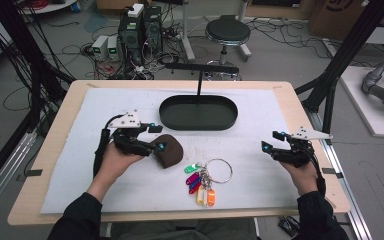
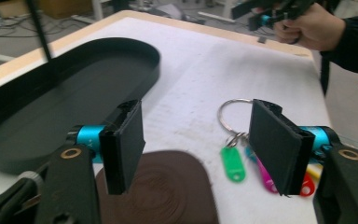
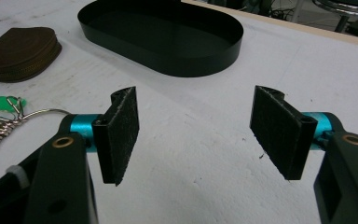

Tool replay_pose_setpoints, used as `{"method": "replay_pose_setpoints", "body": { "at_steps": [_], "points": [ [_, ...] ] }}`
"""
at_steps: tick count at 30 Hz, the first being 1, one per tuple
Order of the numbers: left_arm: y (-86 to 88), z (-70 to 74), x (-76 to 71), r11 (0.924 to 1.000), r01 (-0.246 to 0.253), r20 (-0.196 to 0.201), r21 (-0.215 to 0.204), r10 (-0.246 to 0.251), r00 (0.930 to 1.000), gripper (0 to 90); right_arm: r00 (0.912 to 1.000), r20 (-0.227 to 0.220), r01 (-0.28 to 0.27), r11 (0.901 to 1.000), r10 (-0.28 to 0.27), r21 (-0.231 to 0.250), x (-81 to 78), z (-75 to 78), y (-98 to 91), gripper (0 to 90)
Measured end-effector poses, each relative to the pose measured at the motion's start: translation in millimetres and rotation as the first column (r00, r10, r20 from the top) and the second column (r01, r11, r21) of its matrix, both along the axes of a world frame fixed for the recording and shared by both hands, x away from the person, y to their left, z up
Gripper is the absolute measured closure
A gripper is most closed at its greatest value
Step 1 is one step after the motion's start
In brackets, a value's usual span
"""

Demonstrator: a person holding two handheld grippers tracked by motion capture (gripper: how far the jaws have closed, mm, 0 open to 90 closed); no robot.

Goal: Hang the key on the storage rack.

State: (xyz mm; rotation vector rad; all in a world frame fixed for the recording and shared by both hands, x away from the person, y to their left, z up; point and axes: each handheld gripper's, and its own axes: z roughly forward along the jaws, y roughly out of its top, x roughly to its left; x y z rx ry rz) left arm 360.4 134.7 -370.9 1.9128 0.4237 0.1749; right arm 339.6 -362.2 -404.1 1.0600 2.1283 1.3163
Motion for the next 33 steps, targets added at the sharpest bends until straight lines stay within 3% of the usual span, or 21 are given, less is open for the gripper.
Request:
{"method": "replay_pose_setpoints", "body": {
  "at_steps": [4, 9, 12, 19, 24, 27, 28, 29, 33],
  "points": [
    [-32.6, -2.5, 6.4, 0.9988, 0.041, -0.039, 0.028, -0.04, 0.9985, 38.2, 1.0, -0.004, 0.009, 1.0, -0.009, 0.005, 0.1, -0.1, -2.8, 33.5],
    [-58.6, -6.9, 10.5, 0.9952, 0.077, -0.06, 0.061, -0.074, 0.9955, 45.7, 1.0, 0.003, 0.008, 1.0, -0.008, 0.005, -0.1, 0.3, -3.0, 33.5],
    [-76.1, -11.5, 12.6, 0.991, 0.09, -0.041, 0.099, -0.087, 0.9954, 47.0, 1.0, -0.004, 0.008, 1.0, -0.008, 0.002, -0.3, 0.1, -2.2, 33.6],
    [-108.9, -22.5, 16.8, 0.9782, 0.134, -0.066, 0.159, -0.124, 0.99, 53.5, 1.0, 0.001, 0.003, 1.0, -0.003, 0.0, -0.1, 0.5, -1.4, 33.6],
    [-131.5, -27.8, 19.5, 0.9644, 0.162, -0.086, 0.209, -0.147, 0.9854, 57.6, 1.0, -0.002, 0.006, 1.0, -0.006, 0.001, 0.4, 0.1, -2.1, 33.5],
    [-143.0, -33.5, 20.7, 0.9621, 0.166, -0.101, 0.216, -0.148, 0.9839, 61.2, 1.0, -0.001, 0.007, 1.0, -0.007, 0.002, 0.4, 0.2, -3.0, 33.6],
    [-149.2, -38.5, 21.7, 0.9567, 0.168, -0.114, 0.238, -0.144, 0.9829, 64.4, 0.9999, -0.003, 0.01, 0.9999, -0.01, 0.004, 0.3, 0.2, -3.6, 33.6],
    [-149.2, -38.5, 21.7, 0.9567, 0.168, -0.114, 0.238, -0.144, 0.9829, 65.3, 0.9999, -0.002, 0.01, 0.9999, -0.01, 0.004, 0.4, 0.1, -4.0, 33.6],
    [-158.5, -45.6, 23.6, 0.9436, 0.16, -0.126, 0.29, -0.128, 0.9837, 68.6, 0.9999, -0.002, 0.011, 0.9999, -0.011, 0.005, 0.7, 0.1, -4.7, 33.6]
  ]
}}
